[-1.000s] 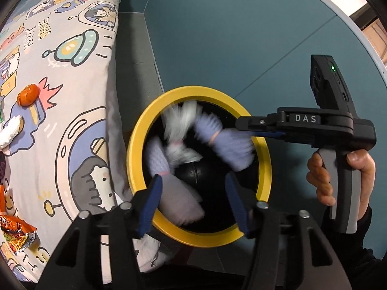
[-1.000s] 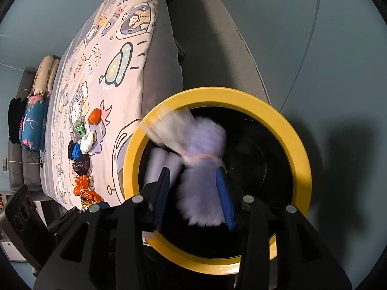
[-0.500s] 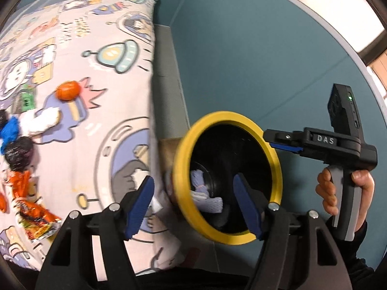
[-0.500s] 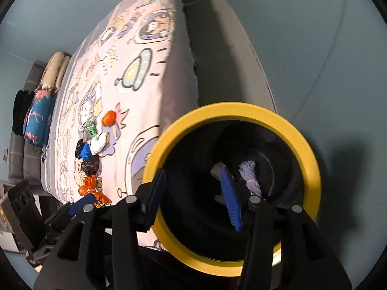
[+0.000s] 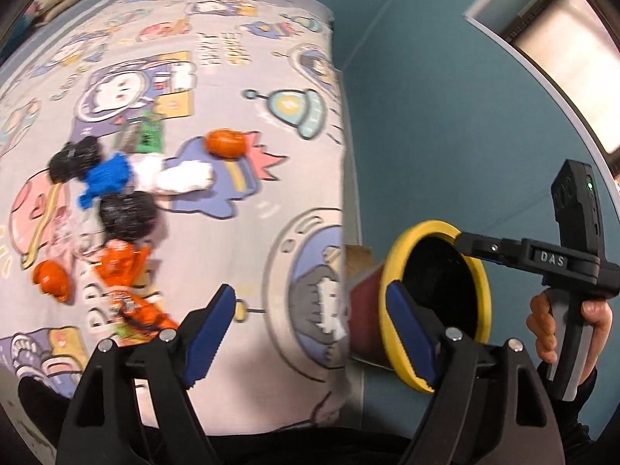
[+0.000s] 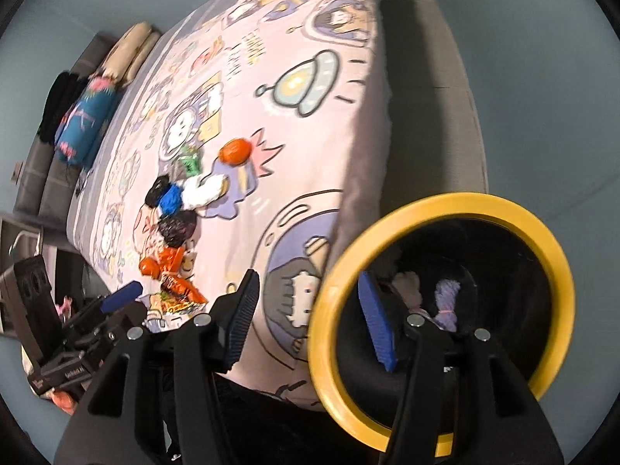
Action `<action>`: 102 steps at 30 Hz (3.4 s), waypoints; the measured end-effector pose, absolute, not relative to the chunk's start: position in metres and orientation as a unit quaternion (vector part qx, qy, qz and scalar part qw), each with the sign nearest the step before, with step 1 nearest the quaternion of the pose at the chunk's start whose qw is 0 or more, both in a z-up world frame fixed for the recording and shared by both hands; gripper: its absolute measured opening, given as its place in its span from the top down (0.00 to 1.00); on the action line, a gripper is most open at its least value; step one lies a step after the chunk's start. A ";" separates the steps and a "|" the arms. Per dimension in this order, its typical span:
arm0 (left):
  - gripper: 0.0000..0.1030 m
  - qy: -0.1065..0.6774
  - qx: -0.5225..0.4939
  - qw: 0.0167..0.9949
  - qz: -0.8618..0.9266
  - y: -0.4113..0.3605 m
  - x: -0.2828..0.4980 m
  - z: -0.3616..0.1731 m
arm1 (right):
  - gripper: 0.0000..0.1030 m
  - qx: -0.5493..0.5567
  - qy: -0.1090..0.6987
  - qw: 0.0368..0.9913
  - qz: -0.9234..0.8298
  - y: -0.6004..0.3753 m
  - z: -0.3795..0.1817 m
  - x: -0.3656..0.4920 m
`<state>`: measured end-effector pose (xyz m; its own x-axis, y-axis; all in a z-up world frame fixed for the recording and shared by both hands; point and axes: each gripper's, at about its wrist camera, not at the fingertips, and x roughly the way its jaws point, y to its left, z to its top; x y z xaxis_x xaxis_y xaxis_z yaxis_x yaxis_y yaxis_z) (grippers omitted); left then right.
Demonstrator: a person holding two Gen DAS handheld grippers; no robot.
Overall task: Collect trash
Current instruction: 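Move both grippers back over the trash pile on the bed, then grasp the tangerine peel with the left gripper while the right grasps the orange wrapper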
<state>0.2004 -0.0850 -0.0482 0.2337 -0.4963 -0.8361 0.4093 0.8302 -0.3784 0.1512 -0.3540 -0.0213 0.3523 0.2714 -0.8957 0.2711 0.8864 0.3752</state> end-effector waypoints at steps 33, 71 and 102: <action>0.21 0.597 -0.143 0.788 -0.049 0.142 0.261 -0.115 | 0.45 0.119 0.639 0.739 0.175 -0.145 -0.060 0.230; 0.42 0.656 -0.195 0.729 -0.022 0.154 0.312 -0.199 | 0.45 0.079 0.712 0.664 0.215 -0.060 -0.148 0.266; 0.77 0.646 -0.206 0.735 -0.034 0.159 0.290 -0.177 | 0.72 0.078 0.684 0.690 0.226 -0.058 -0.133 0.255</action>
<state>0.2905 0.1593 -0.1767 0.1636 -0.3159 -0.9346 -0.2152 0.9131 -0.3464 0.2551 -0.0576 -0.1327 -0.0365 0.4185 -0.9075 -0.2047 0.8857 0.4167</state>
